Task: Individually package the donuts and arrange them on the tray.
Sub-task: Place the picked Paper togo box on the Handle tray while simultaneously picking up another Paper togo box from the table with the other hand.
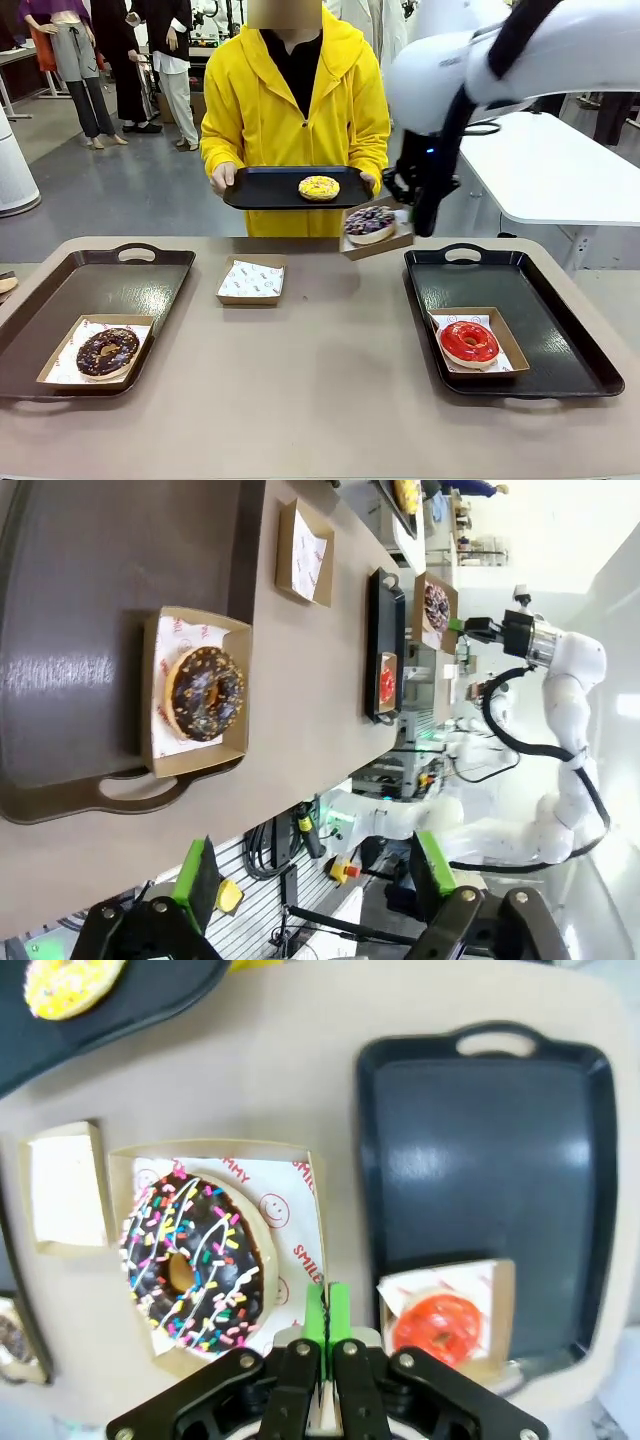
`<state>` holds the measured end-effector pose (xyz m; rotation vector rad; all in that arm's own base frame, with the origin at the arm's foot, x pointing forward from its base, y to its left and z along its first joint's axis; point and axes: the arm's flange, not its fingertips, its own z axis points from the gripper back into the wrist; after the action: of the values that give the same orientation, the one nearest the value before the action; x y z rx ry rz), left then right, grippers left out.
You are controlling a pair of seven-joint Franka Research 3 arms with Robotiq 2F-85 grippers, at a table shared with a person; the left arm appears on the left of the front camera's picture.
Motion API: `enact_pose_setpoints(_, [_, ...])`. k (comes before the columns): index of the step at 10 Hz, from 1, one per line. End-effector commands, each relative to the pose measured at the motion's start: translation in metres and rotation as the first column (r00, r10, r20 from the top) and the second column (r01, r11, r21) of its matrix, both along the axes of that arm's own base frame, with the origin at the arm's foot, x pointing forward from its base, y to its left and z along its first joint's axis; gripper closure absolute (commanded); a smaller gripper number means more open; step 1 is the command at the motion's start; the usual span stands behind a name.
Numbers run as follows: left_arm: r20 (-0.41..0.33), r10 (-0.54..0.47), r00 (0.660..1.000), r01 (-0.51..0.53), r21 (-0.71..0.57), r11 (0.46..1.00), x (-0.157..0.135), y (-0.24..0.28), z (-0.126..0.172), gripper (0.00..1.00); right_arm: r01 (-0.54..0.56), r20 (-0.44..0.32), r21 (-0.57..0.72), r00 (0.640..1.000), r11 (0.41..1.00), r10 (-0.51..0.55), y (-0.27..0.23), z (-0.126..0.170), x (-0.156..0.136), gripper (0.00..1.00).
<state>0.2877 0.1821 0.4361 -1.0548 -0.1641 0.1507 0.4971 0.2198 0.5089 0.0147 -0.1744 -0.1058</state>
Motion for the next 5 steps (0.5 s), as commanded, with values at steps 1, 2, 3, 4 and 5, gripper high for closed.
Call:
enact_pose_setpoints(1, [-0.073,-0.072,0.995,0.080,0.116,0.990,0.015,-0.029,0.035,0.00,0.026,-0.047,0.026,0.999,0.999,-0.025,-0.054,0.010,-0.029,0.99])
enact_pose_setpoints(2, [-0.095,-0.094,0.991,0.109,0.160,0.981,0.030,-0.045,0.050,0.00,0.059,-0.063,0.034,0.996,0.998,-0.057,-0.079,0.013,-0.035,0.99])
enact_pose_setpoints(3, [-0.128,-0.120,0.984,0.144,0.205,0.968,0.042,-0.066,0.062,0.00,0.084,-0.077,0.029,0.994,0.996,-0.082,-0.106,0.012,-0.043,0.99])
enact_pose_setpoints(4, [-0.146,-0.123,0.982,0.157,0.249,0.956,0.055,-0.085,0.071,0.00,0.090,-0.079,0.039,0.993,0.995,-0.087,-0.127,0.009,-0.048,0.99])
enact_pose_setpoints(5, [-0.165,-0.131,0.978,0.175,0.294,0.939,0.068,-0.104,0.076,0.00,0.102,-0.082,0.053,0.992,0.993,-0.097,-0.148,0.004,-0.052,0.99])
